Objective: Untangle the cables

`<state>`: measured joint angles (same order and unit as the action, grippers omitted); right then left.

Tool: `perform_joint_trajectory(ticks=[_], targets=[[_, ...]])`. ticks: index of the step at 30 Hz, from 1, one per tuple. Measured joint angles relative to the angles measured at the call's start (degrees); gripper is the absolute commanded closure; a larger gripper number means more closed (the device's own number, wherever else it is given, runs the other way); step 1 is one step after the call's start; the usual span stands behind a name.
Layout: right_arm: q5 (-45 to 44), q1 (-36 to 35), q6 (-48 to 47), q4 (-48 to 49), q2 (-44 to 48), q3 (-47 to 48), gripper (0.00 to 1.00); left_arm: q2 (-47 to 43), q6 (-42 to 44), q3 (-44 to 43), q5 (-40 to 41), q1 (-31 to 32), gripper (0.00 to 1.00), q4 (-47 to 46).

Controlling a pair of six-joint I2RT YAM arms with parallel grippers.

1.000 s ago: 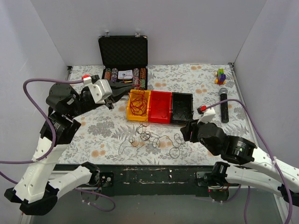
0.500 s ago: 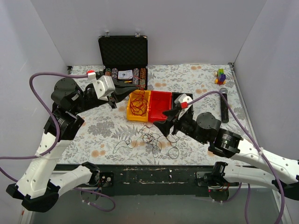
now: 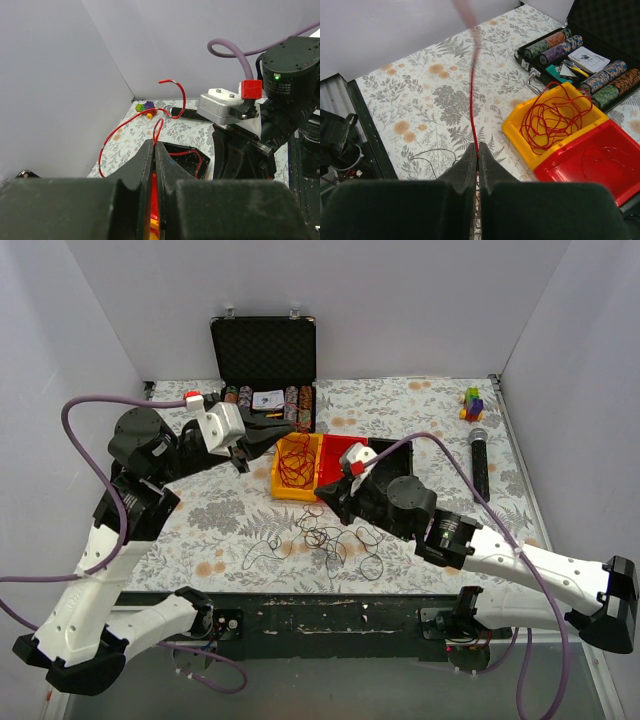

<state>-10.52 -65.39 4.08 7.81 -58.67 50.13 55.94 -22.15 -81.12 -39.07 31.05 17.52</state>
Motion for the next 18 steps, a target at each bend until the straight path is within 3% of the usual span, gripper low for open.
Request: perform_joint_trajectory(ticks=[1, 3, 5, 8, 12, 18], targets=[[-0.33, 0.0, 0.28, -0.09, -0.37, 0.0, 0.99, -0.04, 0.0, 0.02, 0.02, 0.0, 1.0, -0.02], [-0.9, 0.0, 0.33, -0.39, -0.55, 0.0, 0.99, -0.28, -0.09, 0.22, 0.02, 0.0, 0.77, -0.15], [-1.64, 0.0, 0.17, -1.11, -0.26, 0.42, 0.99, -1.03, -0.24, 1.6, 0.04, 0.0, 0.7, -1.11], [-3.23, 0.0, -0.17, -3.87, 0.55, 3.41, 0.99, -3.8, -0.55, 7.5, 0.09, 0.0, 0.44, -2.89], [-5.14, 0.0, -0.94, -5.09, 3.28, 8.76, 0.99, -8.46, -1.31, 20.48, 0.22, 0.0, 0.32, -5.16], [-6.19, 0.0, -0.55, -5.03, 8.28, 13.53, 0.99, -9.86, -4.2, 37.73, -0.26, 0.0, 0.32, -7.58]])
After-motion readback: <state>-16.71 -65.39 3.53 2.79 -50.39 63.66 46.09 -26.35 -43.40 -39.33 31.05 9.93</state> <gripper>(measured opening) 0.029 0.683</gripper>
